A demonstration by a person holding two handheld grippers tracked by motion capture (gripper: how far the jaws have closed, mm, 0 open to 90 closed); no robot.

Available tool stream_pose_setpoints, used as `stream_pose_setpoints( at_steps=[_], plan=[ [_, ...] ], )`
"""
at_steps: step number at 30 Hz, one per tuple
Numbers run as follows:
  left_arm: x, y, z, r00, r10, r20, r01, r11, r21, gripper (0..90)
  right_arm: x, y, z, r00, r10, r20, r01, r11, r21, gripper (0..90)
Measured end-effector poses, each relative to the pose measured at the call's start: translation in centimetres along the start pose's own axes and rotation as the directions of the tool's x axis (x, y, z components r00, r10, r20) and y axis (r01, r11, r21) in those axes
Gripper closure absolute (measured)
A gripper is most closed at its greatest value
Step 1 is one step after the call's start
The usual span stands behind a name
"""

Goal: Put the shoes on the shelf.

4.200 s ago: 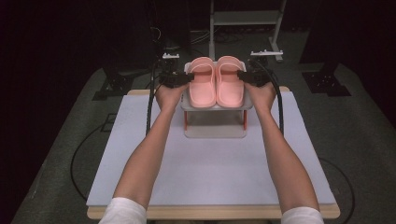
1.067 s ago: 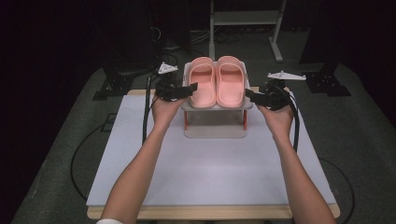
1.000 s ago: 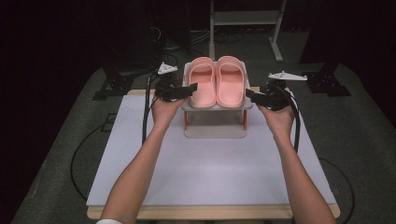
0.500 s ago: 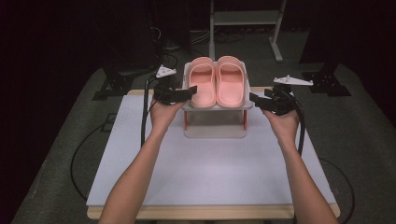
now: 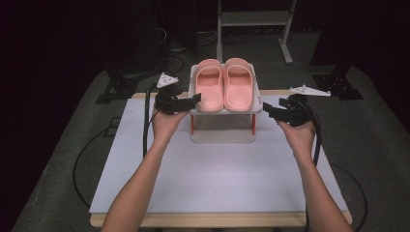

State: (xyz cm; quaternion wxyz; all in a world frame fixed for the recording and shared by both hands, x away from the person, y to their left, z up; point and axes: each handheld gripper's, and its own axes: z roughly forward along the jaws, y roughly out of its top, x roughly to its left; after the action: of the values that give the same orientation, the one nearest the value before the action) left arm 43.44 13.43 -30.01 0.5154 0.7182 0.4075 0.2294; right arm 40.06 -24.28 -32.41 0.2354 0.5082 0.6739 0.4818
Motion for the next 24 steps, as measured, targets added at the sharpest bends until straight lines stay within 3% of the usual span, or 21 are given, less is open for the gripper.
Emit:
stream_pose_setpoints(
  at_steps=[24],
  plan=[
    [0.3,-2.6,-1.6,0.9998,-0.017,0.009,0.017,0.9998,-0.014,17.1,-1.6,-4.2,-0.8,0.9995,0.032,0.002,-0.032,0.999,0.036,28.0]
  ],
)
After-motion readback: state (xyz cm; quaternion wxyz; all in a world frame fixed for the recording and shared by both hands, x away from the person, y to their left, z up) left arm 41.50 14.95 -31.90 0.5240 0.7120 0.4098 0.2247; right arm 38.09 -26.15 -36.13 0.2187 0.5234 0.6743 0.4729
